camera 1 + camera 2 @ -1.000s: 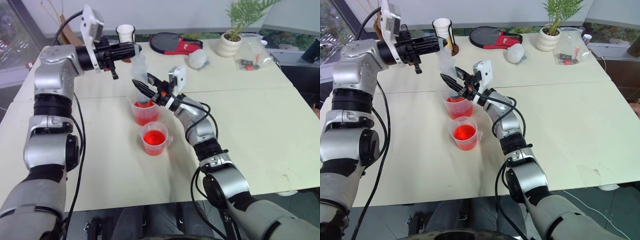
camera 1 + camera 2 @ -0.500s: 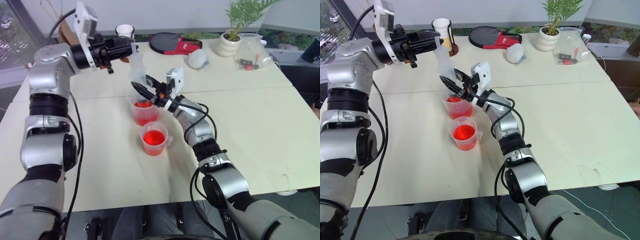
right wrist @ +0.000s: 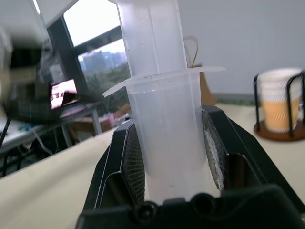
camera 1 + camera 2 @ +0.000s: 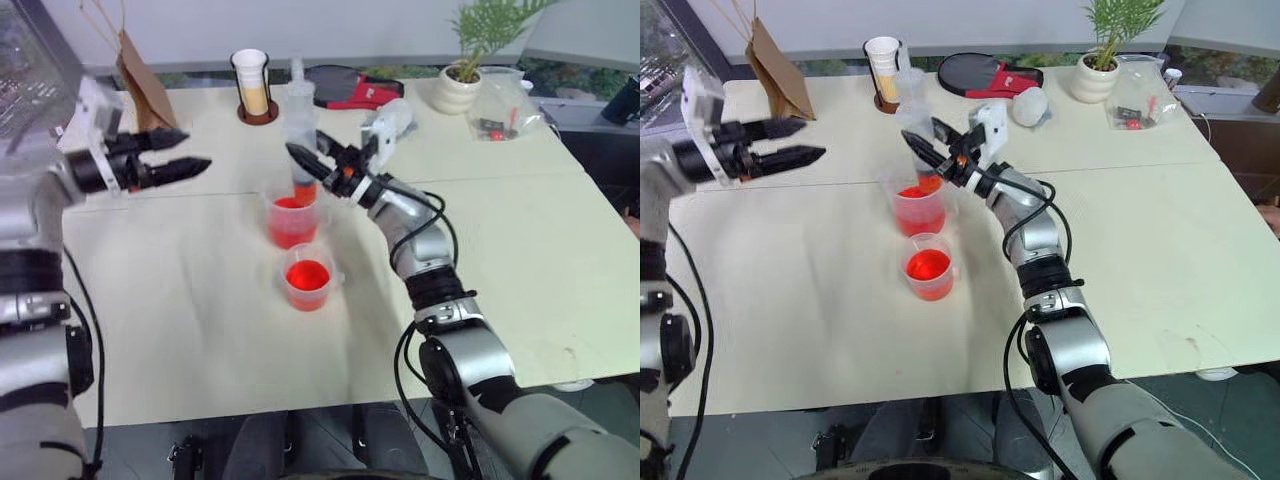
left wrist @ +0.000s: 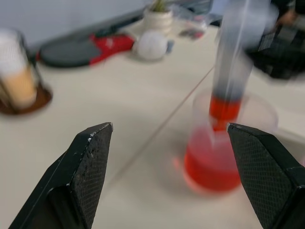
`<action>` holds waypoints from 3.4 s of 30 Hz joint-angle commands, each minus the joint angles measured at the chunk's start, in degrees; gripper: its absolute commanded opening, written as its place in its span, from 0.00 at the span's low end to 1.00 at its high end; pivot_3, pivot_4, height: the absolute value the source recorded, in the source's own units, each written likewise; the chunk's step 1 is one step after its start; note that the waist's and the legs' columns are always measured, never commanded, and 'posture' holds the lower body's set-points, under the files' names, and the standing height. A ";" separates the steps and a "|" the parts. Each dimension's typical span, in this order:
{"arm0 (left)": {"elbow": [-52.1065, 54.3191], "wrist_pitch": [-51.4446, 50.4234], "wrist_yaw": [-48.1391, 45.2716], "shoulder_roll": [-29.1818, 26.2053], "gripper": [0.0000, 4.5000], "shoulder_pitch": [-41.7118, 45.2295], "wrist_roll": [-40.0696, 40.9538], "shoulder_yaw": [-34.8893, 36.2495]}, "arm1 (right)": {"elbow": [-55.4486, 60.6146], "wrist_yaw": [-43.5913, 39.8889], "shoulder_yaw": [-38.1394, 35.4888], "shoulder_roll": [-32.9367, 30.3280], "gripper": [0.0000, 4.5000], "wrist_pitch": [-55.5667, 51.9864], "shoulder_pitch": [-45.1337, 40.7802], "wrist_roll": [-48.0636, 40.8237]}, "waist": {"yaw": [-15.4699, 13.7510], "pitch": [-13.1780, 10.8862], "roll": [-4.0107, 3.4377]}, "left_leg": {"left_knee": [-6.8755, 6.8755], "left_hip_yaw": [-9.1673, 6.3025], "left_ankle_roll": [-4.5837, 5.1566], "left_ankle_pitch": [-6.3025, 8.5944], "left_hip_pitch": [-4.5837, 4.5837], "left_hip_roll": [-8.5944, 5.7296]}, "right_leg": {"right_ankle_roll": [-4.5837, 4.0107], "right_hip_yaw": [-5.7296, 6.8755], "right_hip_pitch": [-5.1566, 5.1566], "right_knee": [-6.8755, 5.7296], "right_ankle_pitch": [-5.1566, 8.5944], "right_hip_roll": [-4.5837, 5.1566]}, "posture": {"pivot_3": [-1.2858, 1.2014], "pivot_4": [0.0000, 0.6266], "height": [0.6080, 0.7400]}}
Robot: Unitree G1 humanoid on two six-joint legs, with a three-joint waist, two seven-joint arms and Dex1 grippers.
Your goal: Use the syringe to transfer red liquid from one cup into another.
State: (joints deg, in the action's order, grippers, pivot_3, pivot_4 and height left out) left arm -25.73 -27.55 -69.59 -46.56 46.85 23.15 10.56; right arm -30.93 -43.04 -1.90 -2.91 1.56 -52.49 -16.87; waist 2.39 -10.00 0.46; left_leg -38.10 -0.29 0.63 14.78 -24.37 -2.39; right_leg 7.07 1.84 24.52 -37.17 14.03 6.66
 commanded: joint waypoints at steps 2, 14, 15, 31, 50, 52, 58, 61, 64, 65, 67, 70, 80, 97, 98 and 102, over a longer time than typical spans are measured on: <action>7.24 -2.10 3.81 0.22 0.88 -0.12 4.51 4.98 | 6.40 1.63 -2.55 0.08 0.31 -3.47 -3.34 -4.51 | -0.36 0.00 0.02 | -0.04 -0.04 0.00 0.00 -0.02 -0.04 | 0.00 -0.01 -0.02 0.00 0.00 0.03 | 0.52 0.24 1.00; 4.81 0.03 4.56 3.97 0.88 2.28 4.71 2.51 | 44.19 14.63 -6.44 -5.81 0.31 -31.68 2.11 -23.35 | -0.39 0.01 0.04 | 0.04 -0.05 0.00 0.00 -0.01 -0.04 | 0.00 -0.01 0.02 -0.02 0.00 0.03 | 0.52 0.24 1.00; 4.18 0.32 4.35 4.08 0.88 2.71 4.58 2.23 | 46.80 15.70 -6.24 -6.44 0.31 -33.61 3.41 -24.49 | -0.51 0.02 0.05 | 0.04 -0.04 0.01 0.01 -0.01 -0.05 | 0.00 -0.01 0.00 0.00 0.00 0.03 | 0.52 0.24 1.00; 3.40 -2.27 -4.72 8.34 0.88 19.13 6.55 -4.01 | 62.18 17.83 4.75 -10.27 0.31 -37.07 27.58 -22.23 | -1.48 0.03 0.08 | -0.14 0.12 0.31 0.15 0.00 -0.03 | 0.01 -0.04 -0.08 0.04 0.01 -0.01 | 0.52 0.24 1.00; 8.37 -3.13 -7.35 13.57 0.88 21.03 7.93 -6.83 | 62.29 17.88 6.55 -10.75 0.31 -35.80 28.68 -20.83 | -1.57 0.03 0.08 | -0.13 0.10 0.26 0.13 0.00 0.01 | 0.01 -0.04 -0.09 0.08 0.01 -0.05 | 0.52 0.24 1.00; 8.45 -2.50 -6.74 14.59 0.88 21.12 7.64 -7.32 | 62.42 17.47 7.10 -10.89 0.31 -35.71 28.80 -20.42 | -1.59 0.03 0.08 | -0.13 0.11 0.27 0.13 0.00 0.01 | 0.01 -0.04 -0.09 0.09 0.01 -0.05 | 0.52 0.24 1.00; 7.37 -0.14 -7.21 16.62 0.35 21.38 7.05 -8.21 | 62.12 16.91 7.47 -10.92 0.31 -35.27 28.49 -19.84 | -1.61 0.03 0.08 | -0.14 0.09 0.25 0.12 0.00 0.01 | 0.01 -0.04 -0.10 0.09 0.01 -0.06 | 0.52 0.24 1.00; 7.72 -1.10 -7.98 16.88 0.02 21.61 7.73 -8.24 | 62.20 17.00 7.40 -10.88 0.31 -35.19 28.30 -19.64 | -1.54 0.03 0.08 | -0.14 0.09 0.25 0.12 0.00 0.01 | 0.01 -0.04 -0.10 0.09 0.01 -0.07 | 0.52 0.24 1.00; 8.38 -1.80 -8.27 16.93 0.01 21.38 8.16 -8.58 | 62.44 16.97 7.36 -11.01 0.31 -35.26 27.89 -19.39 | -1.54 0.03 0.08 | -0.14 0.09 0.26 0.12 0.00 0.01 | 0.01 -0.04 -0.10 0.09 0.01 -0.07 | 0.52 0.24 1.00; 8.59 -2.10 -8.39 16.91 0.01 21.10 8.22 -8.76 | 62.60 16.83 7.40 -11.26 0.31 -35.33 27.62 -19.30 | -1.58 0.03 0.08 | -0.14 0.09 0.26 0.13 0.00 0.01 | 0.01 -0.04 -0.10 0.09 0.01 -0.07 | 0.52 0.24 1.00; 9.34 -2.80 -8.87 16.77 0.01 20.10 8.29 -9.29 | 62.70 17.01 6.64 -11.56 0.31 -35.59 26.78 -19.70 | -1.61 0.03 0.08 | -0.14 0.09 0.27 0.13 0.00 0.01 | 0.02 -0.04 -0.10 0.09 0.01 -0.07 | 0.52 0.24 1.00; 10.61 -3.73 -9.21 16.80 0.01 18.47 8.56 -9.85 | 62.62 17.88 4.76 -11.67 0.31 -36.22 25.14 -21.07 | -1.57 0.03 0.08 | -0.14 0.09 0.26 0.12 0.00 0.01 | 0.01 -0.04 -0.10 0.10 0.01 -0.07 | 0.52 0.24 1.00; 16.29 -5.90 -8.73 17.75 0.01 11.35 8.95 -12.80 | 63.18 18.43 3.55 -11.35 0.31 -37.05 22.62 -21.76 | -1.61 0.03 0.08 | -0.14 0.07 0.25 0.12 0.00 0.02 | 0.01 -0.04 -0.10 0.10 0.01 -0.07 | 0.52 0.24 1.00; 16.75 -4.81 -8.44 18.46 0.01 7.02 7.26 -14.65 | 64.94 20.81 0.52 -11.80 0.31 -39.85 17.80 -25.02 | -1.65 0.03 0.08 | -0.14 0.06 0.24 0.12 0.00 0.02 | 0.01 -0.04 -0.11 0.10 0.01 -0.07 | 0.52 0.24 1.00; 16.71 -4.77 -8.44 18.53 0.01 6.98 7.25 -14.71 | 64.94 20.90 0.47 -11.90 0.31 -39.94 17.70 -25.16 | -1.65 0.03 0.08 | -0.14 0.06 0.24 0.11 0.00 0.03 | 0.01 -0.04 -0.11 0.10 0.01 -0.08 | 0.52 0.24 1.00; 15.39 -5.01 -7.29 19.17 0.01 8.12 7.90 -13.22 | 65.30 21.42 0.35 -12.16 0.31 -40.77 17.58 -26.20 | -1.68 0.03 0.08 | -0.14 0.06 0.25 0.12 0.00 0.04 | 0.01 -0.04 -0.11 0.10 0.01 -0.09 | 0.52 0.24 1.00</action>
State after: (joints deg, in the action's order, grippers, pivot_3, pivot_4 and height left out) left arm -10.41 -30.79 -75.19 -28.53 56.27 31.52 1.66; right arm 28.71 -22.72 3.33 -16.11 -43.14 -29.30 -40.95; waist 0.71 -9.97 0.54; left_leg -38.24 -0.23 0.87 14.90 -24.37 -2.36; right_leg 7.08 1.80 24.41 -37.07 14.04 6.57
